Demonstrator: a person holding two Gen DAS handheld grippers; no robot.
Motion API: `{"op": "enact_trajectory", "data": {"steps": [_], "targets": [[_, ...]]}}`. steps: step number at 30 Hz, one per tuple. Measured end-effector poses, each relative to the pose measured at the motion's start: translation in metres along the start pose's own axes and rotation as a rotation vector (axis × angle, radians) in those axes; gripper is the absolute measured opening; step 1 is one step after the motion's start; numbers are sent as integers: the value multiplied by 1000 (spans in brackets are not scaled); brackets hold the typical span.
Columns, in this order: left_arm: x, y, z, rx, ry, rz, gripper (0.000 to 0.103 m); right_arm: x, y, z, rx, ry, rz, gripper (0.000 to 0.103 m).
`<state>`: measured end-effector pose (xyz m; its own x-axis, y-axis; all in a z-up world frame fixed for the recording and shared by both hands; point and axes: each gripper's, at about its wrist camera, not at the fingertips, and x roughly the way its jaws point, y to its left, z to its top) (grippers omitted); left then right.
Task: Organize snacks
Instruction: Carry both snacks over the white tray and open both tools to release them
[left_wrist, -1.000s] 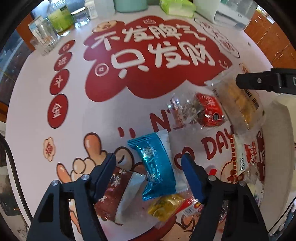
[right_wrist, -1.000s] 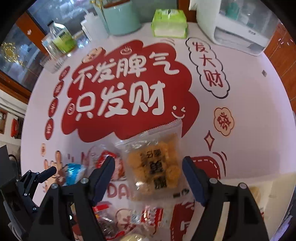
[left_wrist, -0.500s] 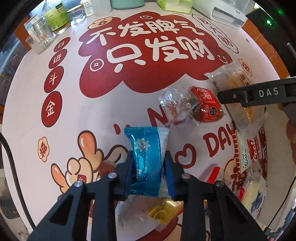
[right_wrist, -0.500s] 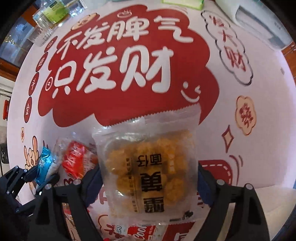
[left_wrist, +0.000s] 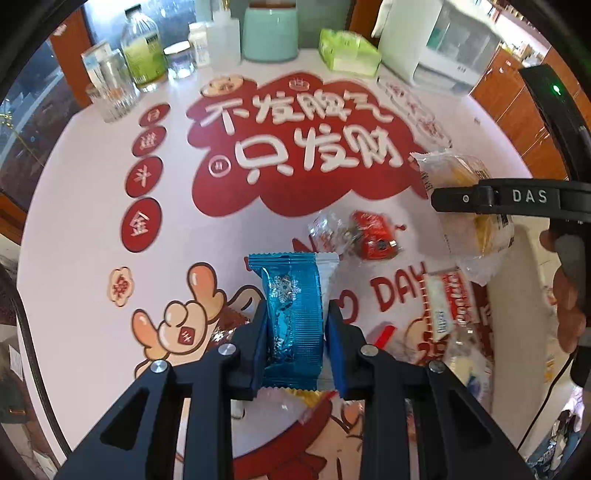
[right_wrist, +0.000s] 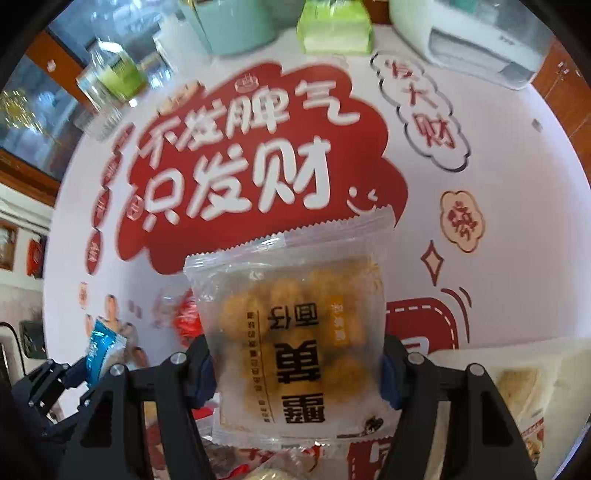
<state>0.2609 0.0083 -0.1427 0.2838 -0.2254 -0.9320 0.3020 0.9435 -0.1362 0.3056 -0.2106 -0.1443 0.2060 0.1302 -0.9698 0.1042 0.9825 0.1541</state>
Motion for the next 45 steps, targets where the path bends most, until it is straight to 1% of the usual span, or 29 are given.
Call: {"op": "enact_trajectory", "data": {"steps": [4, 7, 9, 11, 13, 15, 19, 24, 27, 32, 35, 41, 45], "targets": [[-35, -5, -7, 2, -50, -18, 27, -35, 3, -14, 14, -72, 61, 68], [-54, -14, -12, 10, -77, -31, 27, -61, 12, -32, 6, -120, 87, 68], [-67, -22, -19, 22, -95, -38, 27, -77, 16, -52, -7, -153, 99, 68], [-81, -33, -28, 43, -110, -43, 27, -85, 18, -69, -11, -173, 110, 68], [-89, -43, -36, 60, -117, -45, 27, -96, 15, -92, -6, -188, 131, 68], [-98, -57, -45, 84, -121, -48, 27, -107, 12, -114, -2, -200, 147, 68], [-108, -91, -58, 134, -117, -75, 27, -126, 2, -159, -2, -225, 142, 68], [-115, -144, -61, 202, -123, -113, 27, -151, -28, -205, 43, -258, 128, 68], [-120, -175, -60, 241, -136, -136, 27, -163, -53, -217, 82, -283, 114, 68], [-124, -239, -55, 309, -154, -164, 27, -195, -98, -229, 144, -373, 58, 68], [-124, -269, -48, 327, -162, -167, 27, -210, -121, -232, 173, -415, 47, 68], [-119, -313, -33, 344, -179, -133, 27, -219, -159, -228, 198, -458, 18, 68], [-112, -327, -26, 340, -175, -97, 27, -213, -176, -222, 195, -454, 22, 68]]}}
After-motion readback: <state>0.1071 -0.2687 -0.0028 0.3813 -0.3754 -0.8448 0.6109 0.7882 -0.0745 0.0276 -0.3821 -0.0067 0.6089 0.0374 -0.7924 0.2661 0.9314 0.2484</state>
